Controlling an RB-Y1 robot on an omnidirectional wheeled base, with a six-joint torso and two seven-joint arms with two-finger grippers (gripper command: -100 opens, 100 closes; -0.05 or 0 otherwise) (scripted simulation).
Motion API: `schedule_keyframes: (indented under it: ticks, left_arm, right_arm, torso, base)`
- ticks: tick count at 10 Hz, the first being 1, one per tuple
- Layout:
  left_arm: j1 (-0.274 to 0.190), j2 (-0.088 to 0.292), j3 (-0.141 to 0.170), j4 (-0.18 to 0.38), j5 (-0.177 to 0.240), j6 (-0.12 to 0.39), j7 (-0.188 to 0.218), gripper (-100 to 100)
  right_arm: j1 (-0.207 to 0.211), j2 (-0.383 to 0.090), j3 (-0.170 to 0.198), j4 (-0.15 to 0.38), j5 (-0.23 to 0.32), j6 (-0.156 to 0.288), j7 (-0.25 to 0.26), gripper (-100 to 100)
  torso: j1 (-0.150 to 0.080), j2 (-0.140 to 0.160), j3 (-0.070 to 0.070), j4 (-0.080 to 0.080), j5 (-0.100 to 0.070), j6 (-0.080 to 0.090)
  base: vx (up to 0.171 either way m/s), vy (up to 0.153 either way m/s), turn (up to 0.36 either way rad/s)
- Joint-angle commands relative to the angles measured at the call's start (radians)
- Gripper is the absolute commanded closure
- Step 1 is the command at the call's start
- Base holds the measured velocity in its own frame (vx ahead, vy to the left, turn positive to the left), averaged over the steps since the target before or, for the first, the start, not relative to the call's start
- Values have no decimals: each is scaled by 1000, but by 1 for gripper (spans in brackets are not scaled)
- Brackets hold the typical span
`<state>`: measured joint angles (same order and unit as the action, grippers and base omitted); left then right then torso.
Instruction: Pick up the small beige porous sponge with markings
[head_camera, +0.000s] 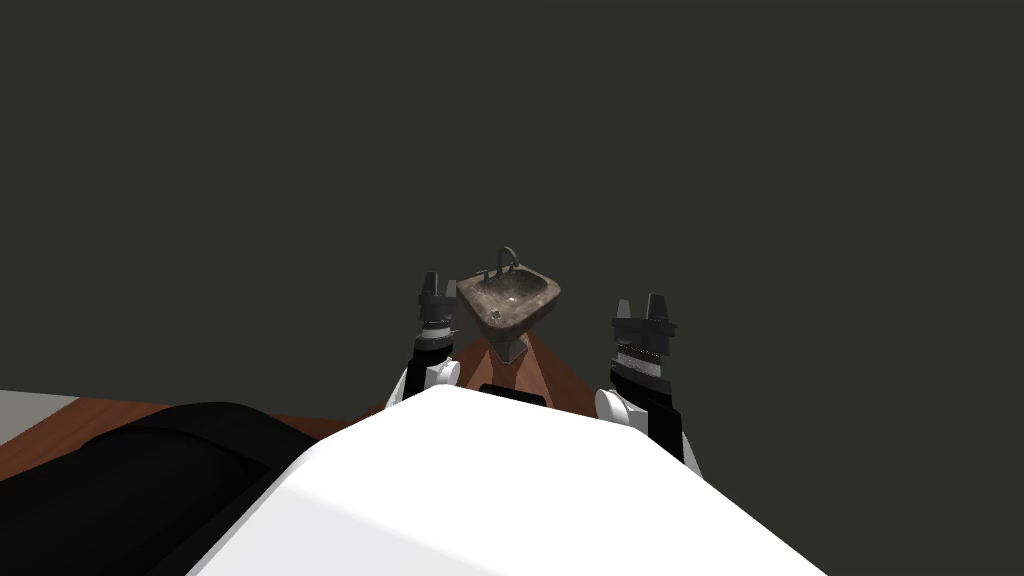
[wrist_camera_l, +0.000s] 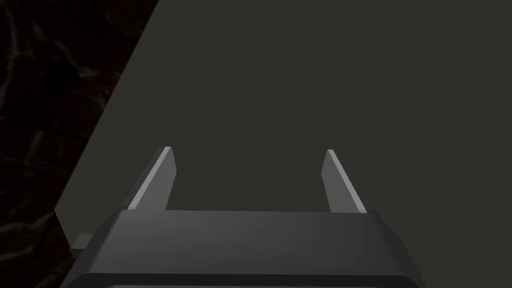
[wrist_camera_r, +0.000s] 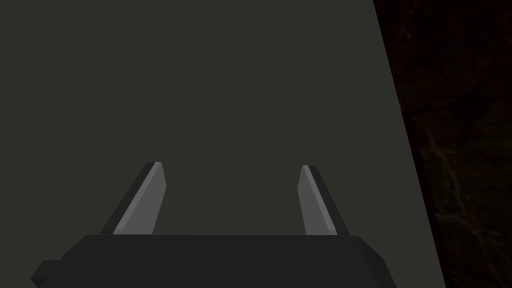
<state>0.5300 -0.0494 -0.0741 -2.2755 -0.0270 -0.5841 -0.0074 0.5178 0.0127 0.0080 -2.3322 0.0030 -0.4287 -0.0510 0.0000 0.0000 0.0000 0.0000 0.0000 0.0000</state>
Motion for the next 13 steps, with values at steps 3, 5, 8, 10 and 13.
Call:
schedule_keyframes:
  ticks: [3,5,8,10,13]
  left_arm:
    - [-8,103,-9,7,10,76,14,-100]
    - [-17,158,-18,13,20,141,28,-100]
    - [-24,181,-24,17,27,205,36,-100]
    - [-31,201,-31,22,34,259,46,-100]
    - [-49,235,-48,31,49,354,66,-100]
  right_arm:
    - [0,0,0,0,0,0,0,0]
    - [0,0,0,0,0,0,0,0]
    - [0,0,0,0,0,0,0,0]
    - [0,0,0,0,0,0,0,0]
    - [0,0,0,0,0,0,0,0]
  torso:
    - [-2,-1,-1,0,0,0]
    - [-3,-2,-1,-1,-1,0]
    - [-3,-2,-1,-1,-1,0]
    - [-3,-3,-2,-1,-1,0]
    - [-3,-2,-1,0,-1,0]
  base:
    - [20,-30,17]
    - [29,-59,33]
    - [33,-44,18]
    - [31,-40,22]
    - [27,-50,28]
